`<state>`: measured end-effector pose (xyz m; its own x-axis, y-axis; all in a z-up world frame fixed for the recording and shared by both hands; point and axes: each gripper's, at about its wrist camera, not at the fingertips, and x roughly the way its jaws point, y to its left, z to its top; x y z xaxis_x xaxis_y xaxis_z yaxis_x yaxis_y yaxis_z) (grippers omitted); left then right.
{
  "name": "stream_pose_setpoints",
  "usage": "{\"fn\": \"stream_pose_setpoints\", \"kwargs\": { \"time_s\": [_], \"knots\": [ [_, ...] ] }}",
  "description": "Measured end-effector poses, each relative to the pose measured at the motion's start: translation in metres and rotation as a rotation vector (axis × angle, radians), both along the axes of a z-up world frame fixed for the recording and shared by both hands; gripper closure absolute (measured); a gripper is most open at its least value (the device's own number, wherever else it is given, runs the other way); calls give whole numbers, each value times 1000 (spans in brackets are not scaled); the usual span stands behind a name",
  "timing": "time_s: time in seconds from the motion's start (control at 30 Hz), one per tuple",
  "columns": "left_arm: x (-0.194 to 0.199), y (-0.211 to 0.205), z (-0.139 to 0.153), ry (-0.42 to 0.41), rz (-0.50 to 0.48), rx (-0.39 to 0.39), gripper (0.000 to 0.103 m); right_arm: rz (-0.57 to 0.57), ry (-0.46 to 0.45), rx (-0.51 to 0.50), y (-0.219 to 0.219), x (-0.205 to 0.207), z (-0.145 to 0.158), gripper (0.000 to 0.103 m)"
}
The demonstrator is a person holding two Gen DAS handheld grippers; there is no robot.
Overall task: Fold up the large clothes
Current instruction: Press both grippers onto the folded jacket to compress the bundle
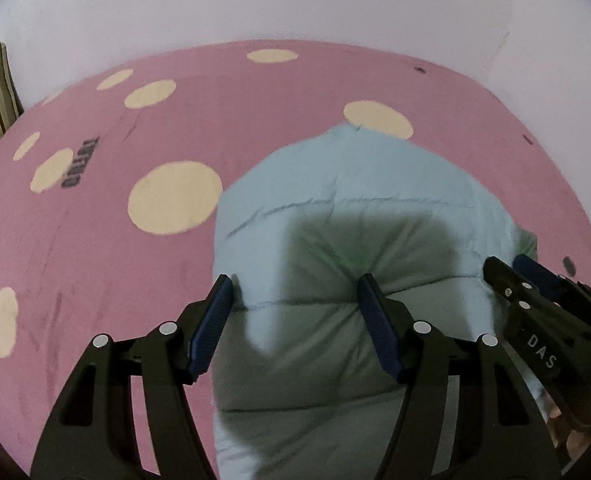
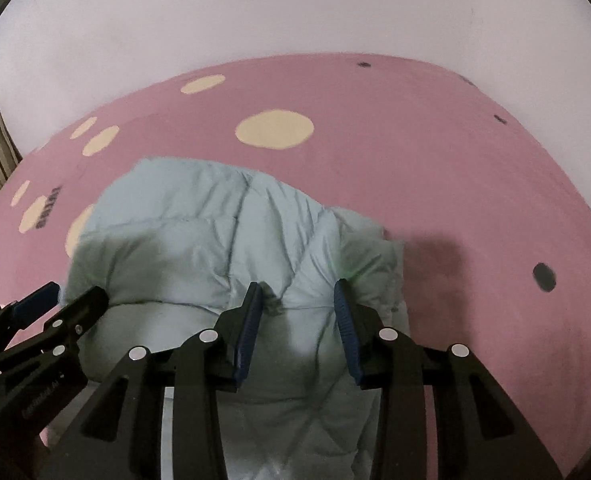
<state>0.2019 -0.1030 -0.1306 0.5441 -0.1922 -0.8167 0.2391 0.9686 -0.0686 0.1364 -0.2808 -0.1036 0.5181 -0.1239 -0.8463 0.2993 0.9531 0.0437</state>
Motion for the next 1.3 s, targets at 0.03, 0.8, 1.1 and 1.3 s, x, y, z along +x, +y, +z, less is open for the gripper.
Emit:
{"fn": "stream_pose_setpoints", "kwargs": {
  "time_s": [0.03, 0.8, 1.1, 1.3],
  "knots": [
    [0, -1, -3, -3, 3, 5, 36, 1, 1, 0, -1, 0, -4, 65],
    [18, -8, -50, -9, 6, -1, 25, -22, -26, -41, -2, 11, -49, 64],
    [21, -10, -56, -6, 3, -9, 24, -27, -28, -40, -4, 13, -52, 64],
    [22, -9, -54, -5, 3, -6, 24, -24, -23, -63, 0, 14, -50, 64]
  ]
}}
